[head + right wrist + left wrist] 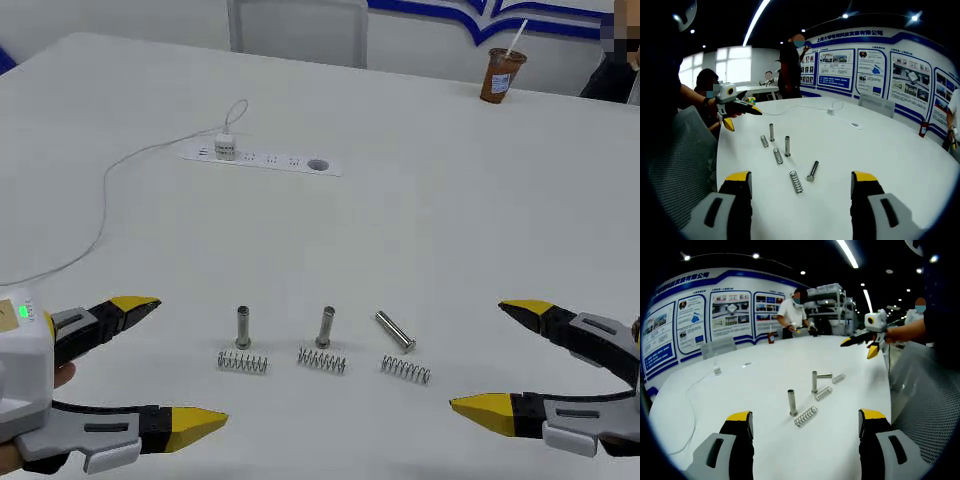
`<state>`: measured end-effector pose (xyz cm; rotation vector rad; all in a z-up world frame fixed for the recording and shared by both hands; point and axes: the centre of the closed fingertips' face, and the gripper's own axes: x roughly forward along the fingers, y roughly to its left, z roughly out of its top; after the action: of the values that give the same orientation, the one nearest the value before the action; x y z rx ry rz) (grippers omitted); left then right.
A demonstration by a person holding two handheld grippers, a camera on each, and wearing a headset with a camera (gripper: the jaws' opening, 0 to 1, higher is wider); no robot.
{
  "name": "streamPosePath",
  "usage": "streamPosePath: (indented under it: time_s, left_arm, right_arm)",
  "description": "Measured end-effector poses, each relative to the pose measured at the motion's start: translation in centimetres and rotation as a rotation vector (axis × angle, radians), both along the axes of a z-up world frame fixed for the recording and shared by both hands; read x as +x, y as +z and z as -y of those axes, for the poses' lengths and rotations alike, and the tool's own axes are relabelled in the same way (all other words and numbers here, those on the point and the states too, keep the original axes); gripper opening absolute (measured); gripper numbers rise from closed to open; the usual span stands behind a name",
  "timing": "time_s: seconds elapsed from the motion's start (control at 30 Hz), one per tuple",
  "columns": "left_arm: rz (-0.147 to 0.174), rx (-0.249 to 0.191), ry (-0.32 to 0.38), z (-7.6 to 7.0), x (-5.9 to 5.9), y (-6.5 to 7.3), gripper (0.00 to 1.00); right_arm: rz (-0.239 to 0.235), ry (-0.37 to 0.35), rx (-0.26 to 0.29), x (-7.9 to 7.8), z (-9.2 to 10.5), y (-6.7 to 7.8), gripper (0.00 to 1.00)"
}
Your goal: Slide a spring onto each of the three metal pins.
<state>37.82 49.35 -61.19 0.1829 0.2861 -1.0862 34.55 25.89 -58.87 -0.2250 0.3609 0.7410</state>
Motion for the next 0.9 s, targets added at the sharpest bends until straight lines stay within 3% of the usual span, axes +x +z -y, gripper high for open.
streamPosePath:
  time_s: [0.4,0.67,0.9]
  left_arm:
    - [0.007,0.002,0.004,0.1,-0.3,0.2,0.88]
    - [0.015,0.002,0.004,0.2,-0.3,0.5,0.88]
    - [0.018,0.003,0.003,0.3,-0.4,0.5,0.88]
  right_arm:
    - [-0.022,-0.013,0.003,1.6,0.3,-0.1,0.78]
    - [-0.025,-0.011,-0.022,3.1,0.4,0.1,0.74]
    - [-0.057,-0.017,-0.06,4.3,-0.1,-0.4,0.71]
